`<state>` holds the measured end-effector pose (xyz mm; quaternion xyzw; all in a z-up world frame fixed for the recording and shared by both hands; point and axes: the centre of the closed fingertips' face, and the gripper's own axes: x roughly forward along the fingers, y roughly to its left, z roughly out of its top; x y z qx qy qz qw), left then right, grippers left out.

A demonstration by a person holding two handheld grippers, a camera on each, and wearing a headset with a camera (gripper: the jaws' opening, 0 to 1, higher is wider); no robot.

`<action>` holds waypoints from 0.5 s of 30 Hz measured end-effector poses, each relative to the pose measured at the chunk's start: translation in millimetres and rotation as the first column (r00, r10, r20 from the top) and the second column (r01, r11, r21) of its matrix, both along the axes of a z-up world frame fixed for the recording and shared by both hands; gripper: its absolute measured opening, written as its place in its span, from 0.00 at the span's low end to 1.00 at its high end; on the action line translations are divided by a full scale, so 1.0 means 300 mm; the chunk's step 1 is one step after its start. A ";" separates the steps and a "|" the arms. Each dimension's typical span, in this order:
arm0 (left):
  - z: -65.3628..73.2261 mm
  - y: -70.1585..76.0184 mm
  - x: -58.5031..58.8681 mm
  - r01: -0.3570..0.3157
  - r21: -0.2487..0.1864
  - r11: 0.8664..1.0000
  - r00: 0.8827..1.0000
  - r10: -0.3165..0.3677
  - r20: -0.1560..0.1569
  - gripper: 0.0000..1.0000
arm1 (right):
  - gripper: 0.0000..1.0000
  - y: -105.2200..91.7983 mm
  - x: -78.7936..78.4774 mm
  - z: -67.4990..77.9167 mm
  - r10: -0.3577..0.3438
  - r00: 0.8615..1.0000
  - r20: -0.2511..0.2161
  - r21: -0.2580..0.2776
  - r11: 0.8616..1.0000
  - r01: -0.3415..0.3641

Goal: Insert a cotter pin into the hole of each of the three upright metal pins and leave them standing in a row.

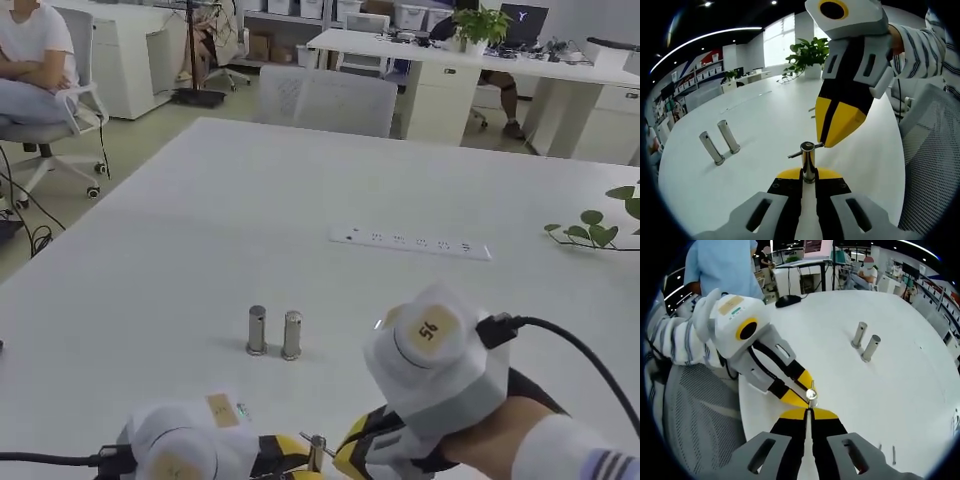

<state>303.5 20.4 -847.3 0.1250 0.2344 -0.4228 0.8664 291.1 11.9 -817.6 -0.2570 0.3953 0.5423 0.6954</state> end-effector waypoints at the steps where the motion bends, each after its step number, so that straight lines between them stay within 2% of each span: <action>1: 0.000 0.000 0.000 0.000 0.000 1.000 1.000 0.000 0.000 0.07 | 0.05 0.002 0.000 0.000 0.001 1.000 0.001 0.000 1.000 -0.001; 15: -0.001 0.000 0.001 -0.006 -0.004 1.000 1.000 0.006 -0.005 0.07 | 0.05 0.014 0.009 0.003 0.000 1.000 0.012 0.002 1.000 0.000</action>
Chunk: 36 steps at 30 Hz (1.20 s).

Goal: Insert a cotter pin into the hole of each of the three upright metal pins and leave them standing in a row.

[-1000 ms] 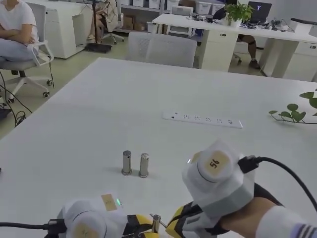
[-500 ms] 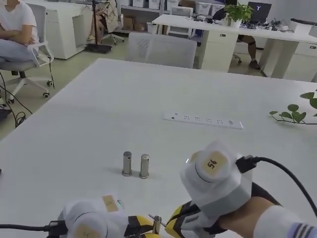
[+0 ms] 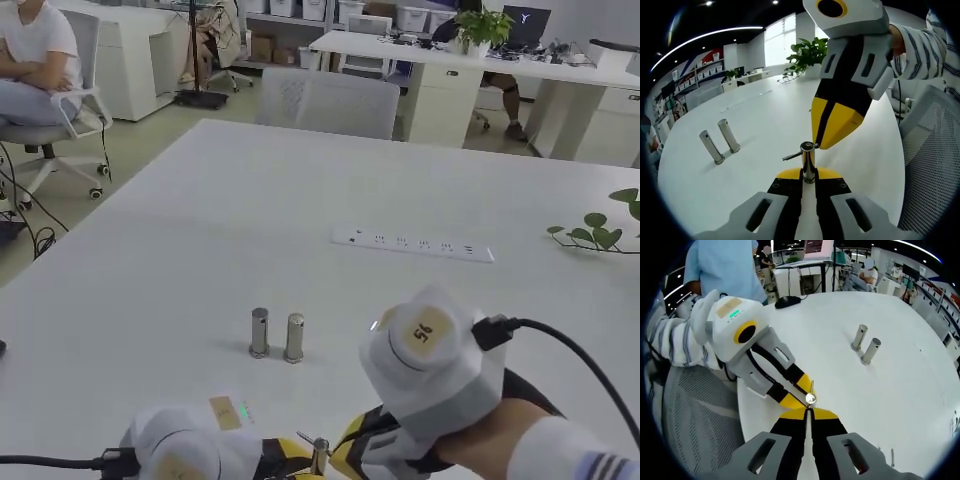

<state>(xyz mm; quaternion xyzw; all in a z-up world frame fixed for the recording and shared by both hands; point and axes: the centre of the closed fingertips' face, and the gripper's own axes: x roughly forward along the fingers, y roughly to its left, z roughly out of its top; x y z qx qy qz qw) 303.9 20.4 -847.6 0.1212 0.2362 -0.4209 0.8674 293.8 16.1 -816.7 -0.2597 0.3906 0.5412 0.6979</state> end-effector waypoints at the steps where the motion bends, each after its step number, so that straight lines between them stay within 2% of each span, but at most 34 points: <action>1: 0.000 0.000 0.000 0.000 0.000 1.000 1.000 0.000 -0.001 0.07 | 0.05 0.000 0.000 0.000 0.000 1.000 -0.001 -0.001 1.000 0.000; 21: 0.000 0.000 -0.001 -0.001 0.000 1.000 1.000 0.001 -0.002 0.07 | 0.10 0.006 0.001 0.001 0.016 1.000 0.014 0.004 1.000 -0.016; 27: -0.001 0.000 0.000 -0.005 -0.006 1.000 1.000 0.005 -0.009 0.07 | 0.13 0.015 0.004 -0.002 0.008 1.000 0.016 0.020 1.000 -0.008; 31: -0.016 0.004 -0.006 0.001 0.016 1.000 1.000 0.000 -0.019 0.07 | 0.13 0.020 0.007 -0.004 0.000 1.000 0.015 0.031 1.000 -0.001; 36: -0.018 0.006 -0.007 -0.003 0.016 1.000 1.000 0.003 -0.025 0.07 | 0.13 0.029 0.008 -0.006 -0.003 1.000 0.013 0.041 0.999 0.002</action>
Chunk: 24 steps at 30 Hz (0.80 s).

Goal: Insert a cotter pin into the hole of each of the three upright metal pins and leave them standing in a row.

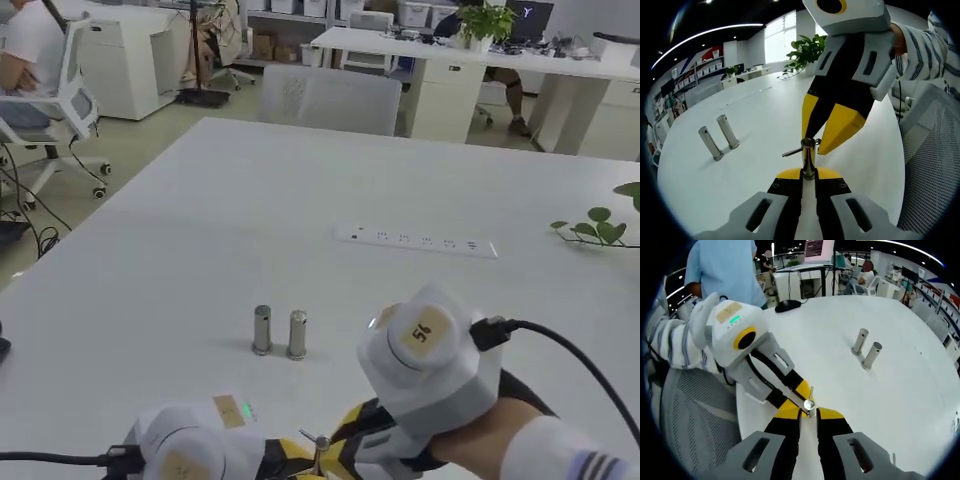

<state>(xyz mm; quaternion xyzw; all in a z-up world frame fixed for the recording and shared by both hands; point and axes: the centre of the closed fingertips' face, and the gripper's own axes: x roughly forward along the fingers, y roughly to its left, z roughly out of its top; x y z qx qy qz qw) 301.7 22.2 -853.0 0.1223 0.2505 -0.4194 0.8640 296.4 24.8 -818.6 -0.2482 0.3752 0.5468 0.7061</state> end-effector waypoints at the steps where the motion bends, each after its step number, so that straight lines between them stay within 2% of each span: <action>1: 0.000 0.001 0.000 -0.001 0.000 1.000 1.000 0.001 -0.001 0.07 | 0.13 0.002 0.000 -0.001 0.000 1.000 -0.001 0.002 1.000 0.000; 10: -0.004 0.002 -0.001 -0.002 0.001 1.000 1.000 0.002 -0.008 0.07 | 0.12 0.017 0.005 -0.010 0.011 1.000 0.011 -0.001 1.000 -0.011; 16: -0.019 0.007 -0.008 0.007 0.024 1.000 1.000 -0.007 -0.016 0.06 | 0.12 0.018 0.004 -0.012 0.024 1.000 0.014 -0.005 1.000 -0.024; 18: -0.027 0.012 -0.012 0.011 0.040 0.999 1.000 -0.010 -0.024 0.03 | 0.11 0.017 0.007 -0.011 0.025 0.999 0.020 -0.003 1.000 -0.025; 19: -0.025 0.010 -0.014 0.022 0.041 0.999 1.000 -0.021 -0.015 0.00 | 0.11 0.015 0.009 -0.011 0.021 1.000 0.020 -0.003 1.000 -0.020; 21: -0.028 0.009 -0.017 0.010 0.027 1.000 0.999 -0.009 -0.038 0.00 | 0.11 0.014 0.011 -0.010 0.018 1.000 0.021 0.004 1.000 -0.018; 24: -0.026 0.008 -0.018 0.011 0.020 1.000 0.999 -0.010 -0.042 0.00 | 0.11 0.014 0.010 -0.009 0.017 1.000 0.022 0.008 1.000 -0.017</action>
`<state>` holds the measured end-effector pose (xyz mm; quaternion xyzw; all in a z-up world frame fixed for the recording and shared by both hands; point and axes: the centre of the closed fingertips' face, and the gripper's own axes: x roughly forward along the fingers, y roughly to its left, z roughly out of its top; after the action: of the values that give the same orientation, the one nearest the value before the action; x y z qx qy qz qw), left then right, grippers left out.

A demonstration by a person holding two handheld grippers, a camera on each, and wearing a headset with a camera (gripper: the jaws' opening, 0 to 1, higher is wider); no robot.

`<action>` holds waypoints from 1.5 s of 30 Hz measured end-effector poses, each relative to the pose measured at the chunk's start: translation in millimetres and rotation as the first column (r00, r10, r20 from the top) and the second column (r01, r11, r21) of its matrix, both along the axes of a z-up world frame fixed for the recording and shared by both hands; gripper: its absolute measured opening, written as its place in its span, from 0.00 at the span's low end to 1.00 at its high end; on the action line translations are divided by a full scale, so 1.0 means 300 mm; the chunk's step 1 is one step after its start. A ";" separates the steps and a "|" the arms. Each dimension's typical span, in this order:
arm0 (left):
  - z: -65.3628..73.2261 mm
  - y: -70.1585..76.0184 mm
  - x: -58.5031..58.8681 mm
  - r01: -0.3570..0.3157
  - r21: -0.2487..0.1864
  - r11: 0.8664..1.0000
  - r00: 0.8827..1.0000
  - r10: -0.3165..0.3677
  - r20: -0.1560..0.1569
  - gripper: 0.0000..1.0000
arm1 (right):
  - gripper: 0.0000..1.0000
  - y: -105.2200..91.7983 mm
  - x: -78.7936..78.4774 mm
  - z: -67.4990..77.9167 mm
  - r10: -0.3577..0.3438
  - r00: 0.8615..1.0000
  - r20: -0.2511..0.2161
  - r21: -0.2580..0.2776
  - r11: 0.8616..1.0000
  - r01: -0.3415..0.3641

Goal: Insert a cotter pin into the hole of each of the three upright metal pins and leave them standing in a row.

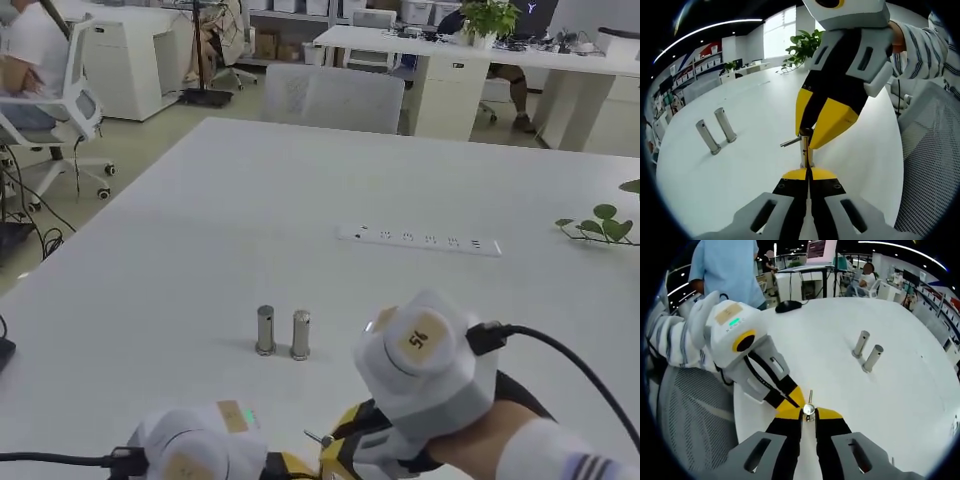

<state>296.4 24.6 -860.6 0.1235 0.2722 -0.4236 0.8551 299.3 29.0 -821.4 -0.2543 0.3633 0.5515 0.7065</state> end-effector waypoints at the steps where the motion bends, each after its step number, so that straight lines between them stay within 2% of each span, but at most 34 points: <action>1: -0.001 0.000 -0.002 0.002 -0.001 1.000 1.000 -0.002 -0.003 0.00 | 0.11 0.000 0.000 0.000 0.001 1.000 0.001 0.001 1.000 -0.001; 5: -0.005 0.003 -0.010 0.008 0.008 1.000 1.000 -0.008 -0.017 0.00 | 0.11 0.002 -0.002 0.000 0.001 1.000 0.002 0.006 1.000 -0.001; 9: 0.005 0.004 -0.016 0.011 0.000 1.000 1.000 -0.011 -0.027 0.00 | 0.10 0.005 -0.004 0.000 0.002 1.000 0.001 0.011 1.000 -0.002; 16: 0.025 0.019 -0.033 0.028 -0.005 1.000 0.999 -0.028 -0.047 0.05 | 0.10 0.005 -0.006 0.000 0.006 1.000 0.000 0.015 1.000 -0.006; 19: 0.033 0.029 -0.051 0.040 -0.011 0.999 0.997 -0.041 -0.072 0.09 | 0.10 0.005 -0.007 0.000 0.010 1.000 0.001 0.017 1.000 -0.010; 21: 0.037 0.037 -0.056 0.043 -0.007 0.999 0.996 -0.044 -0.073 0.10 | 0.10 0.007 -0.009 0.001 0.014 1.000 0.002 0.020 1.000 -0.014; 23: 0.044 0.048 -0.066 0.039 -0.017 0.999 0.995 -0.041 -0.089 0.12 | 0.10 0.008 -0.011 0.001 0.018 1.000 0.002 0.020 1.000 -0.018; 27: 0.061 0.068 -0.076 0.032 -0.038 0.999 0.995 -0.036 -0.095 0.17 | 0.10 0.010 -0.014 0.002 0.029 1.000 0.007 0.022 0.999 -0.029; 30: 0.074 0.073 -0.090 0.034 -0.066 0.997 0.993 -0.042 -0.112 0.22 | 0.10 0.013 -0.016 0.003 0.034 0.999 0.008 0.023 0.999 -0.034; 33: 0.079 0.086 -0.102 0.036 -0.072 0.997 0.992 -0.044 -0.120 0.27 | 0.10 0.014 -0.016 0.003 0.039 0.999 0.009 0.023 0.999 -0.039; 36: 0.089 0.098 -0.108 0.027 -0.086 0.996 0.993 -0.037 -0.116 0.33 | 0.10 0.015 -0.017 0.004 0.042 0.999 0.011 0.024 0.999 -0.042; 40: 0.096 0.114 -0.120 0.019 -0.095 0.995 0.992 -0.030 -0.124 0.39 | 0.10 0.018 -0.016 0.006 0.048 0.999 0.014 0.028 0.998 -0.048; 45: 0.104 0.134 -0.119 -0.006 -0.117 0.993 0.993 -0.009 -0.122 0.46 | 0.10 0.026 -0.011 0.012 0.057 0.998 0.021 0.030 0.998 -0.058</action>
<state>260.8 64.7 -829.5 0.0473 0.2986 -0.4462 0.8423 296.1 36.9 -817.8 -0.2594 0.3402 0.5746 0.6977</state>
